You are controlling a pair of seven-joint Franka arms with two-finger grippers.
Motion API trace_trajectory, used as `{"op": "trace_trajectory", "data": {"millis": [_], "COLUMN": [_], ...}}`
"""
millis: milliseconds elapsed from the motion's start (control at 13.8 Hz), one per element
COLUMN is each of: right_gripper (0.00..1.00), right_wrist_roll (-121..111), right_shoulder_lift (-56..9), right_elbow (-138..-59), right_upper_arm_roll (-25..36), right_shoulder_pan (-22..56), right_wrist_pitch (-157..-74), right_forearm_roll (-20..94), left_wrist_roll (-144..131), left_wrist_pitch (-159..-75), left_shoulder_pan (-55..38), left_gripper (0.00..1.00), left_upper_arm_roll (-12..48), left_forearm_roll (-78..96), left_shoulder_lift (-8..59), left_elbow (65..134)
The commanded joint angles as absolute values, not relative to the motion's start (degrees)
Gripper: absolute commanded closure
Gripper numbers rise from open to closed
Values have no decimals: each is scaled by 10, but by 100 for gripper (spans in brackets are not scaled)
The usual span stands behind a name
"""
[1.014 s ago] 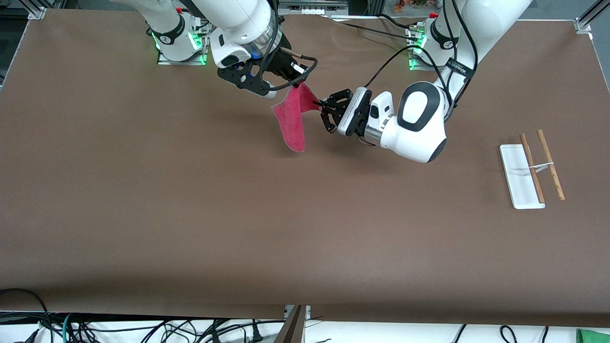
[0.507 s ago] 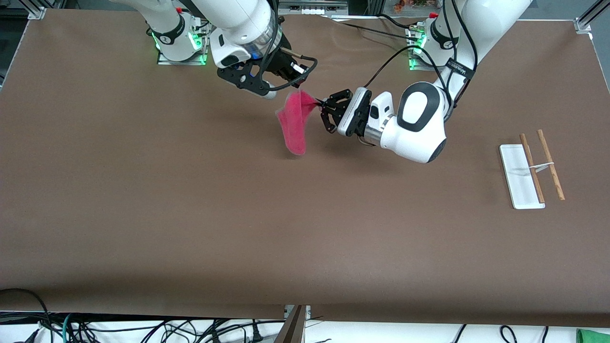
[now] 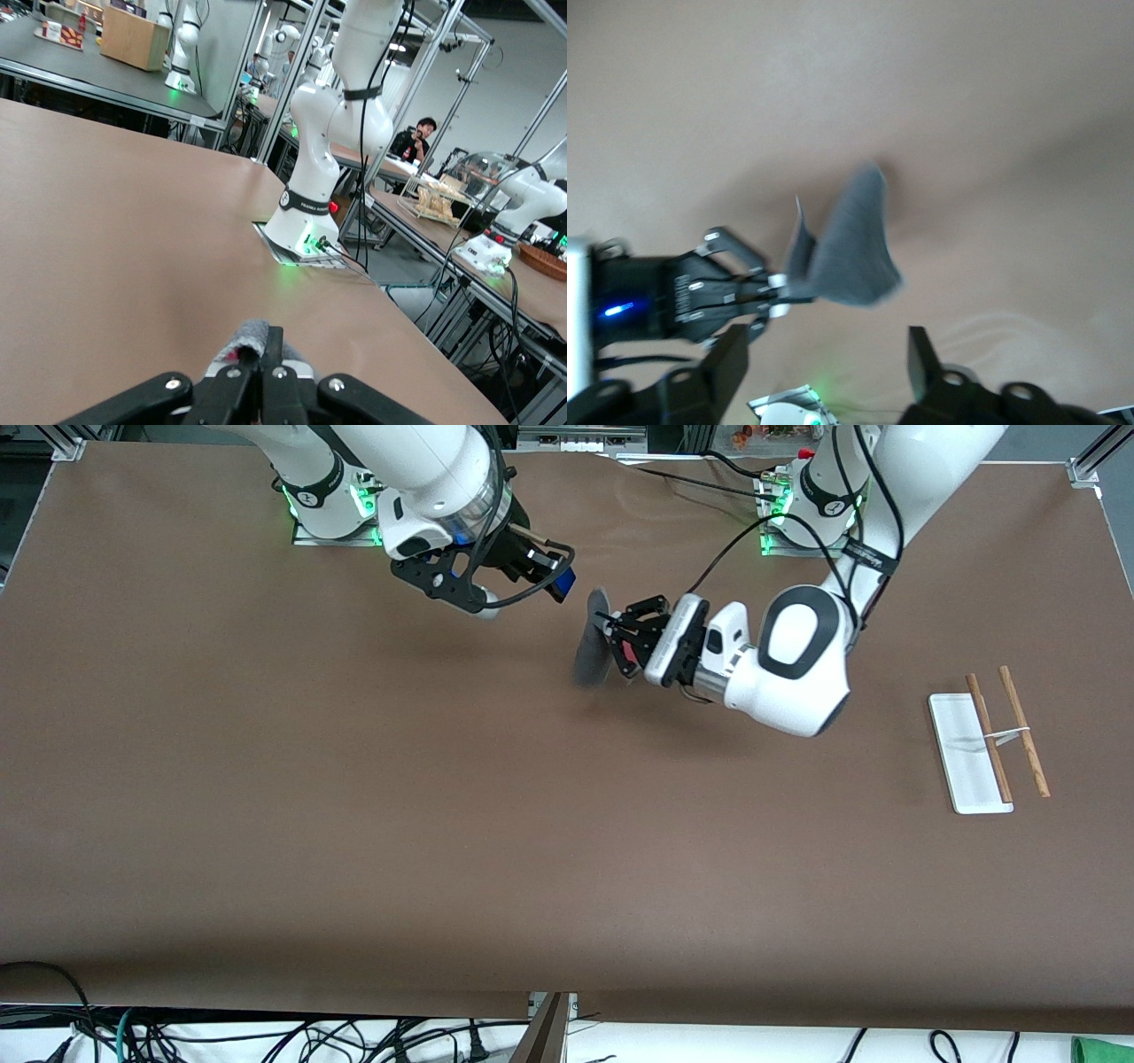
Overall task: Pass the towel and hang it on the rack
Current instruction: 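Carry the towel with the left gripper to the dowel rack while the right gripper retracts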
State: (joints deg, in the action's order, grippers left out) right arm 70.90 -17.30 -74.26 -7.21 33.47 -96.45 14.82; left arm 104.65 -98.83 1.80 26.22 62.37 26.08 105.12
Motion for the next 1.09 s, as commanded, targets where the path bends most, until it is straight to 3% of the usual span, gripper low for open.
{"op": "trace_trajectory", "data": {"millis": [0,434,652,1014], "right_gripper": [1,0,0,0], "right_wrist_roll": [696,517,446,331], "right_shoulder_lift": [-179,-180,-179,-175], "right_elbow": [-735,-768,-793,-803], "right_upper_arm_roll": [-76,-69,-64,10], "right_shoulder_pan": [323,263,214,209], "right_wrist_pitch": [-928,-867,-864,-848], "right_forearm_roll": [111,69,68,68], "left_wrist_roll": [1009,988,994,1048], "left_wrist_pitch": [-941,-772,-744,-746], "left_shoulder_pan": [69,228,314,403], "left_gripper": [100,100,100,100], "left_upper_arm_roll": [242,229,228,228], "left_forearm_roll": [539,249,176,72], "left_shoulder_lift": [258,279,280,280], "left_elbow": [1032,827,807,770]}}
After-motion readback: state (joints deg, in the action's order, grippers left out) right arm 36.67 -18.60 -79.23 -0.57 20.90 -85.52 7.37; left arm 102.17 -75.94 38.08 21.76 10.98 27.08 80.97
